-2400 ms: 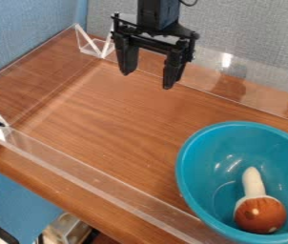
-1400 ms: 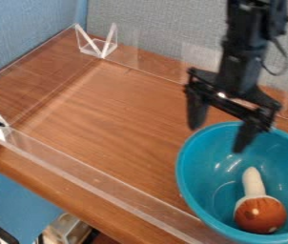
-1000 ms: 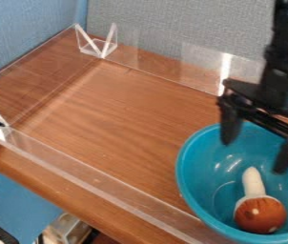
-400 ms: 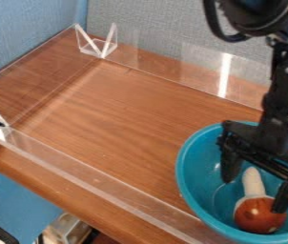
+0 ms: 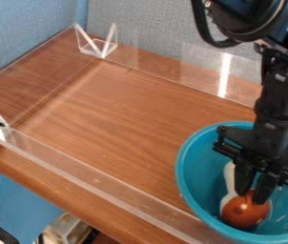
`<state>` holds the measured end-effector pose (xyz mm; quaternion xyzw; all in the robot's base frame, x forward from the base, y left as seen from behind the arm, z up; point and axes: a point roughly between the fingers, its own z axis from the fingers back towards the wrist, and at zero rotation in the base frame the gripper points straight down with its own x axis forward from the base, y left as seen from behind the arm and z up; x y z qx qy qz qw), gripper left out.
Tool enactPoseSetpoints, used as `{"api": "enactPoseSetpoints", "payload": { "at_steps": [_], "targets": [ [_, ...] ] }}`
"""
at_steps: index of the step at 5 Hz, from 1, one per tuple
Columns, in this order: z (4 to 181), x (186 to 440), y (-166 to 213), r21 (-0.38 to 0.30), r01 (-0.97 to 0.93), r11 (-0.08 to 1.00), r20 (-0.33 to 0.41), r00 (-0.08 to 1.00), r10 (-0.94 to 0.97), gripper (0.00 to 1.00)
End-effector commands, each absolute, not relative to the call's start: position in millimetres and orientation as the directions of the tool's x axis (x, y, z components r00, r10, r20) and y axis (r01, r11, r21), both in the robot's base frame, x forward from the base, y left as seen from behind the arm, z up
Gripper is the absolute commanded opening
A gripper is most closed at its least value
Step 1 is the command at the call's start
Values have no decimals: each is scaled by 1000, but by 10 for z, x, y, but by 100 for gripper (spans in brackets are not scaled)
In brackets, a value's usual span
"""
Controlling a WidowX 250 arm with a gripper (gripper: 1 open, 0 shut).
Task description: Remove the mushroom from inside the blue bowl and put it on the table
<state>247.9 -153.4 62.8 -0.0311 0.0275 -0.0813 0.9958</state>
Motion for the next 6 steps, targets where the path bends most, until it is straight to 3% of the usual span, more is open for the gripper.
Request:
{"api": "enactPoseSetpoints", "payload": {
  "at_steps": [1, 3, 6],
  "targets": [
    [648, 2533, -1563, -77, 138, 987, -24, 990, -140, 0],
    [722, 2549, -1587, -81, 196, 977, -7, 980, -197, 0],
    [587, 2736, -1466, -86, 116, 989, 16, 993, -115, 0]
  ]
}}
